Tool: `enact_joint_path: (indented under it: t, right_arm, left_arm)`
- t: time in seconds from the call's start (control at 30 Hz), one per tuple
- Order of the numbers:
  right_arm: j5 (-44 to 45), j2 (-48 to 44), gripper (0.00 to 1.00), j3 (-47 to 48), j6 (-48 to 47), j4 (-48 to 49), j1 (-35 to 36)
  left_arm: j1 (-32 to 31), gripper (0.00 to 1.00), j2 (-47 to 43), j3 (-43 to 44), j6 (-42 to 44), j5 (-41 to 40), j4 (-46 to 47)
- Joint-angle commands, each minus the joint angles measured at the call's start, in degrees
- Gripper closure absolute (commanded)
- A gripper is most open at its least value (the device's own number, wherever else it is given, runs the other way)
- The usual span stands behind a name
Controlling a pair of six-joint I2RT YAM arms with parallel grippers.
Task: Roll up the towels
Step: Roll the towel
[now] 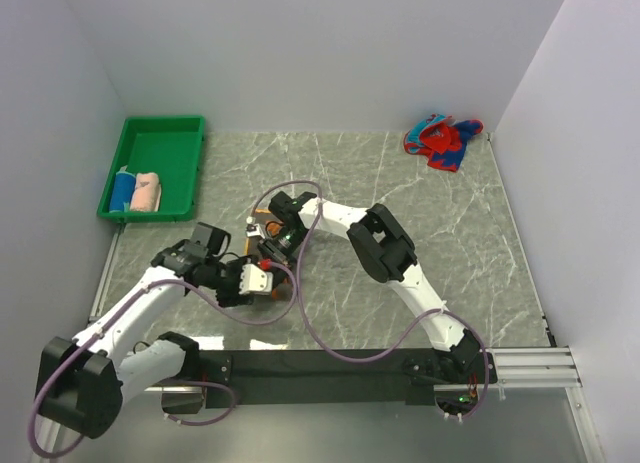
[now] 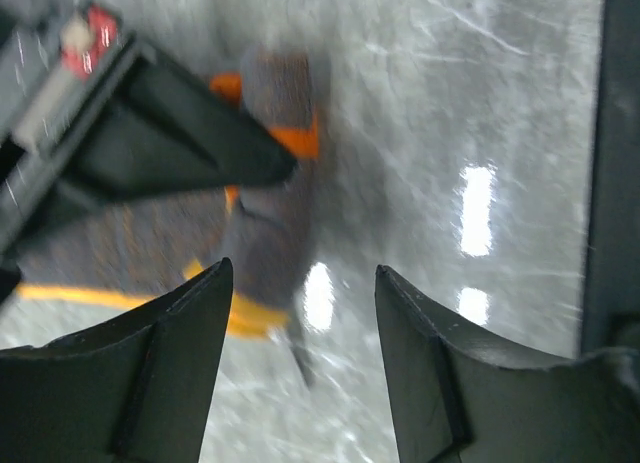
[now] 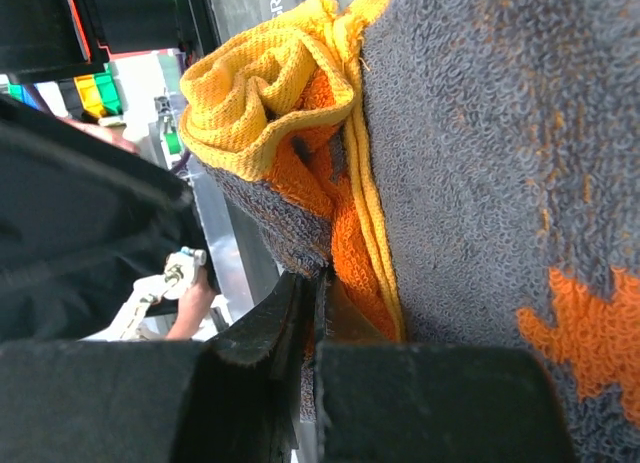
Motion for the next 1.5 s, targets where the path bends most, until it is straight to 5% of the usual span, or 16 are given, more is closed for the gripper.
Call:
enact_joint_path:
  t: [0.0, 0.23, 0.43, 0.53, 0.7, 0.9, 1.1, 1.3, 1.47]
  right_arm:
    - [4.24, 3.15, 1.00, 0.39, -0.33, 0.27, -0.75]
    - [3.45, 3.15, 1.00, 0.92, 0.73, 0.53, -1.37]
    - [3.89, 0.34, 0.98, -2.07, 3.62, 3.42, -2.95]
    - [5.03, -3.43, 0.81, -4.00, 5.21, 5.53, -4.44]
    - [10.21, -14.06, 0.55, -9.61, 8.90, 9.83, -11.02]
    - [19.07, -28.21, 0.54, -20.25, 10.84, 18.34, -20.60]
    - [25.59, -41.83, 0.61, -29.31, 3.55, 21.27, -22.90]
    - [30.77, -50.81, 0.64, -33.62, -6.11, 19.70, -16.68]
    - [41.46, -53.45, 0.58, -35.90, -13.41, 18.98, -1.94]
  left_arm:
    - [-4.28, 0.35, 2.43, -0.11, -1.85, -4.96, 9.76]
    - [-7.54, 0.42, 11.49, -0.55, -1.15, -9.35, 12.24]
    - [-6.84, 0.85, 16.16, -2.92, -2.29, -12.35, 8.20]
    - [-5.08, 0.99, 19.40, -1.87, -2.74, -11.39, 3.39]
    - [1.76, 0.99, 29.15, 6.65, -0.89, -5.94, -5.06]
    - [8.71, 0.99, 41.55, 18.95, 1.22, 1.17, -15.18]
    - [11.36, 0.99, 53.06, 27.83, 0.34, 2.15, -19.75]
    - [13.12, 0.99, 60.80, 35.39, -0.36, 3.38, -22.13]
    - [13.20, 0.99, 64.41, 37.86, -0.89, 2.60, -22.22]
